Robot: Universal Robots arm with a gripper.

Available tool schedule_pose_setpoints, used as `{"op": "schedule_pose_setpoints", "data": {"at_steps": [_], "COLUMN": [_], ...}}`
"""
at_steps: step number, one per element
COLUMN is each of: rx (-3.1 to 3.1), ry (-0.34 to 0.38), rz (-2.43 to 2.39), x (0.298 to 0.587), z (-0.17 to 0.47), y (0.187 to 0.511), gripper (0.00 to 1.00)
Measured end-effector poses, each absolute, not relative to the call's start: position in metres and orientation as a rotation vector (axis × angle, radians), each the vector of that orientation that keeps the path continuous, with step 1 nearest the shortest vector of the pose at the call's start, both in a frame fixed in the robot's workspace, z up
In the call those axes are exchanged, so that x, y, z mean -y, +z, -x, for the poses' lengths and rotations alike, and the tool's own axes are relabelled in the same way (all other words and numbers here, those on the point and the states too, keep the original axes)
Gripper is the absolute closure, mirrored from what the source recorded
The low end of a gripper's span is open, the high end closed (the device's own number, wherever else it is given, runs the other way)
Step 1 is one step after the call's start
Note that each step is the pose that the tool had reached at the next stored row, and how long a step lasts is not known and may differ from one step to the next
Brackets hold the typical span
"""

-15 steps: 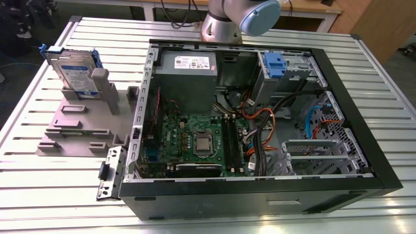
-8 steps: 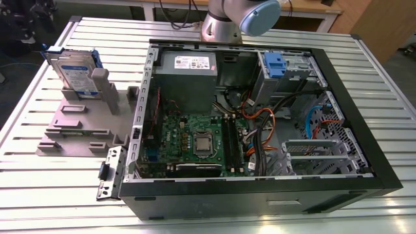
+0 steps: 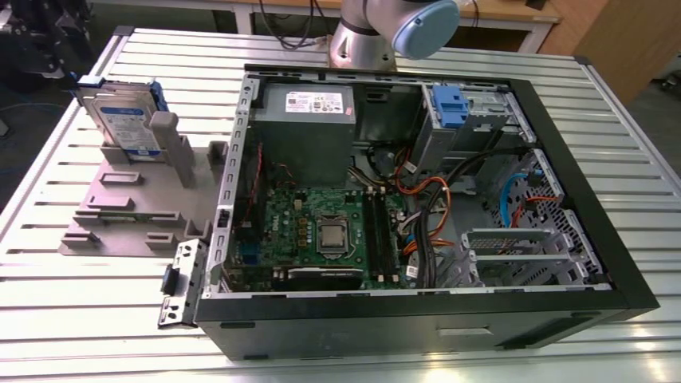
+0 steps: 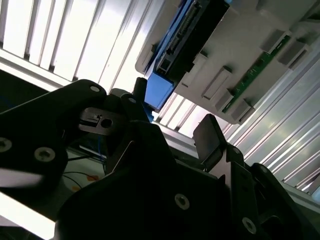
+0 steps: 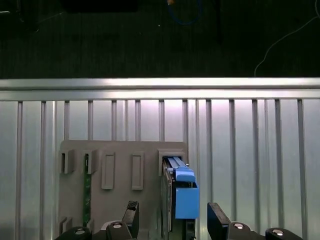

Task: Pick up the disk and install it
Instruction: 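Pick up the disk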

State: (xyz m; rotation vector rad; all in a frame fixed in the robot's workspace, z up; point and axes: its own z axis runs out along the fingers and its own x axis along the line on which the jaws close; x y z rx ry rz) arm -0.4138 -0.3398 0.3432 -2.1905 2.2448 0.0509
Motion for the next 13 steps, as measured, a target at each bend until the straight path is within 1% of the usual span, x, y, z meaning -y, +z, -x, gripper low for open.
{"op": "schedule_pose_setpoints", "data": {"at_steps": [13], "rx": [-2.246], "ry": [0.047], "rz": [2.192], "x": [0.3306], "z": [0.414], "y": [0.3347], "gripper": [0.35]}}
